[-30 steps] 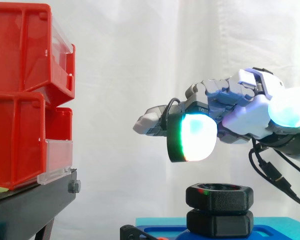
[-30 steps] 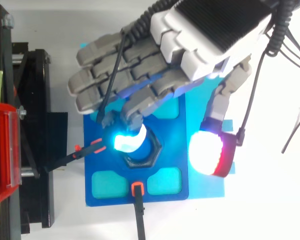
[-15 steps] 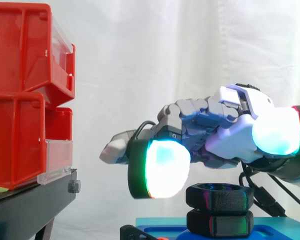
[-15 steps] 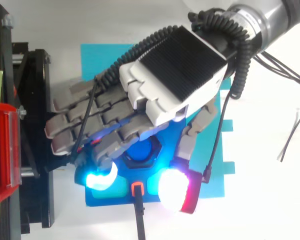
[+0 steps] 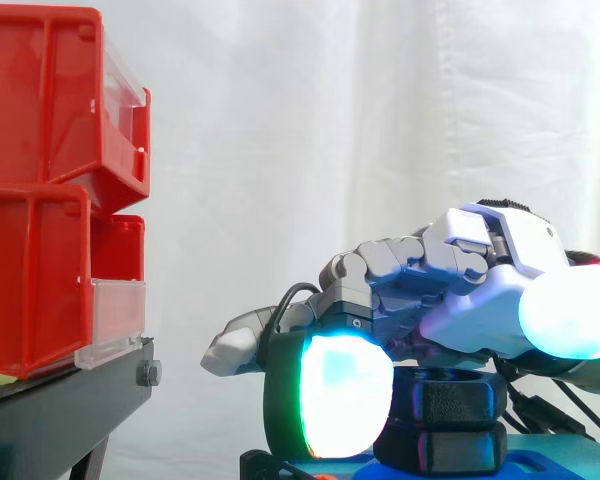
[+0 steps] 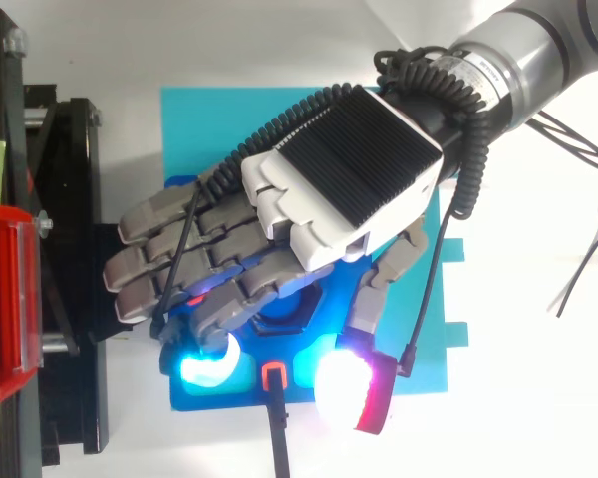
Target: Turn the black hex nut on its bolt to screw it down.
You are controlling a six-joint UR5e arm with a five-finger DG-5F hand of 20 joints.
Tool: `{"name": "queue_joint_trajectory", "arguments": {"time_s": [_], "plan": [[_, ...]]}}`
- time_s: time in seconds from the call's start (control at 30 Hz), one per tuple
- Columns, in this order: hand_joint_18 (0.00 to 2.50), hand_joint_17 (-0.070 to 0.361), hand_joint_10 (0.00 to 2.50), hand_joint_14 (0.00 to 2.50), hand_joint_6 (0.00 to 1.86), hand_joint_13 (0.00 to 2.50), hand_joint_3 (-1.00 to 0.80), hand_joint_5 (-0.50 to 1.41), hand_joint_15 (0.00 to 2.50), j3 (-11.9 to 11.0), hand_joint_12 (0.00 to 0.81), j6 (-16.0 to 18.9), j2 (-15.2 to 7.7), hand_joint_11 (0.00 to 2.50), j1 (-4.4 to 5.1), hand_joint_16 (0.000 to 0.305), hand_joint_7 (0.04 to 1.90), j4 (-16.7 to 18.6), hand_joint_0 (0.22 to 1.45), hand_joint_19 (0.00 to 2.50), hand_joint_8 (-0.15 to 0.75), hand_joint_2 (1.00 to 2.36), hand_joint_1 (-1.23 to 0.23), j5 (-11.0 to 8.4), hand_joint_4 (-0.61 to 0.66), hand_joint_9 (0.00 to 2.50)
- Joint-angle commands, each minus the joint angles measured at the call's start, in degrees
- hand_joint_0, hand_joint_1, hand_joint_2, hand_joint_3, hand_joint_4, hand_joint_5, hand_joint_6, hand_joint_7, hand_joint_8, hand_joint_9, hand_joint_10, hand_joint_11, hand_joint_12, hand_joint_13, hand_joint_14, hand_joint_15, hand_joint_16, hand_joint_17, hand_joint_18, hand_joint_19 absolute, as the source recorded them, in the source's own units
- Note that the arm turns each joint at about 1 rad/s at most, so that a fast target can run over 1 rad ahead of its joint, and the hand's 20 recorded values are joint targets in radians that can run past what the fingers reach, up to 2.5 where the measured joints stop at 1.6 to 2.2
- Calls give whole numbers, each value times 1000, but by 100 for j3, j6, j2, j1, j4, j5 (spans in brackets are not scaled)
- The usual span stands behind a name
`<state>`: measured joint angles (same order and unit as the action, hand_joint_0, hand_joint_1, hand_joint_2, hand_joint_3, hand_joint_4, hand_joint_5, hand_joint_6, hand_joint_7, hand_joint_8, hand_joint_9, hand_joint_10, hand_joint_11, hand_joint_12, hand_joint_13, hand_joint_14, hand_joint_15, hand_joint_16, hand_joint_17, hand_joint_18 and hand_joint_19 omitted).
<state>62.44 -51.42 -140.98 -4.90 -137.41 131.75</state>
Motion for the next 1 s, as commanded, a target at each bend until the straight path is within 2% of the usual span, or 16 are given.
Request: {"name": "queue_joint_trajectory", "arguments": {"time_s": [0.0, 0.3, 0.4, 0.53, 0.97], "plan": [[200, 114, 3, 0, 501, 276, -500, -169, 0, 5, 363, 0, 0, 110, -20, 51, 1035, 13, 465, 55, 307, 1000, -377, 35, 299, 272], [210, 114, 3, 0, 501, 284, -500, -167, 0, 5, 365, -18, 0, 117, -99, 51, 1045, 180, 466, 65, 308, 1000, -379, 141, 302, 274], [215, 114, 2, 0, 500, 291, -500, -160, 1, 5, 365, -44, 0, 118, -143, 51, 1087, 171, 466, 71, 309, 1000, -380, 220, 301, 278], [224, 114, 3, 0, 536, 301, -500, -162, 4, 5, 364, -44, 0, 135, -204, 50, 1033, 153, 468, 77, 312, 1000, -384, 361, 302, 291], [243, 113, 3, 0, 543, 325, -500, -165, 20, 14, 364, -44, 0, 138, -301, 50, 1024, 118, 470, 90, 312, 1000, -399, 448, 297, 299]]}}
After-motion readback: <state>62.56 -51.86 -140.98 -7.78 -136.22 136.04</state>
